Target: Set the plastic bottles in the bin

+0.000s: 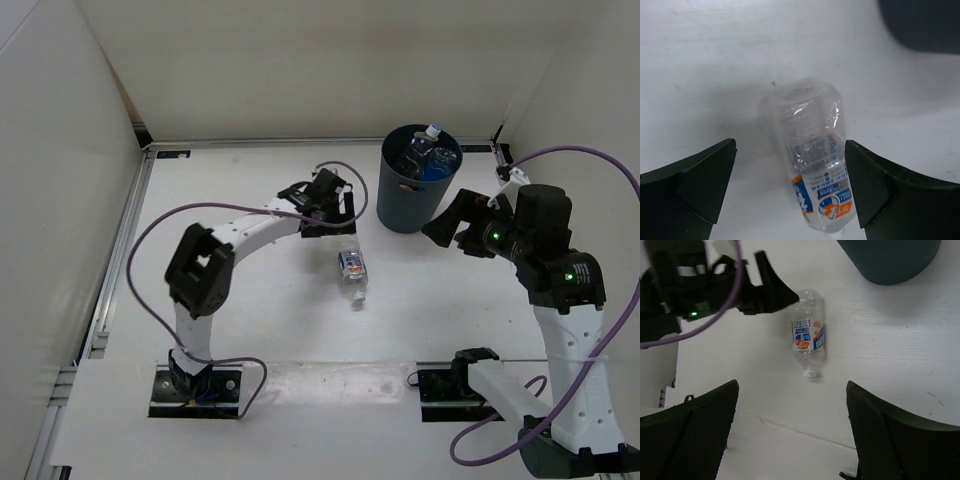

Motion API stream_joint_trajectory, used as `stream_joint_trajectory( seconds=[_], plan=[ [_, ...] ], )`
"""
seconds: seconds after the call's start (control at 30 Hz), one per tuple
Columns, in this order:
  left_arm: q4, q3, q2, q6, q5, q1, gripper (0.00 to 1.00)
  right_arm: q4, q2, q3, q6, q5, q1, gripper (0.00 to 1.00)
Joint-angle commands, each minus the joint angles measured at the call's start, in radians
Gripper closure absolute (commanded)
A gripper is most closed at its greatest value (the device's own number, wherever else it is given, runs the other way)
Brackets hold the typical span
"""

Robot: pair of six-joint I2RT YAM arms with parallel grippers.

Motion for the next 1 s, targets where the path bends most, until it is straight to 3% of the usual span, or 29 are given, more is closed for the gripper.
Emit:
stream_joint_trajectory(
  seconds=[0.0, 0.07, 0.43, 0.6, 0.7, 0.83, 0.97],
  plan=[
    [-0.178, 0.148, 0.042, -0.114, 0.12, -0.024, 0.0, 0.031, -0.029, 0.01, 0.017, 0.051, 0.018, 0.11],
    [-0.197, 0.17, 0.114, -0.134, 0.123, -0.03, 0.0, 0.023, -0.032, 0.014, 0.011, 0.046, 0.001, 0.11],
    [-0.158, 0.15, 0.199, -0.165, 0.163, -0.042, 0.0, 0.017, -0.029, -0.012, -0.019, -0.066, -0.116, 0.11],
    [-0.166, 0.156, 0.231, -0.156, 0.203, -0.044, 0.07, 0.02, -0.03, -0.026, -0.021, -0.082, -0.131, 0.11],
    [-0.171, 0.162, 0.25, -0.138, 0.237, -0.041, 0.12, 0.018, -0.029, -0.027, -0.026, -0.098, -0.132, 0.11],
    [-0.187, 0.179, 0.243, -0.111, 0.257, -0.039, 0.29, 0.015, -0.032, -0.029, -0.035, -0.127, -0.186, 0.11],
    [-0.224, 0.202, 0.162, -0.065, 0.171, -0.029, 0.41, 0.008, -0.035, -0.029, -0.049, -0.162, -0.224, 0.11]
  ],
)
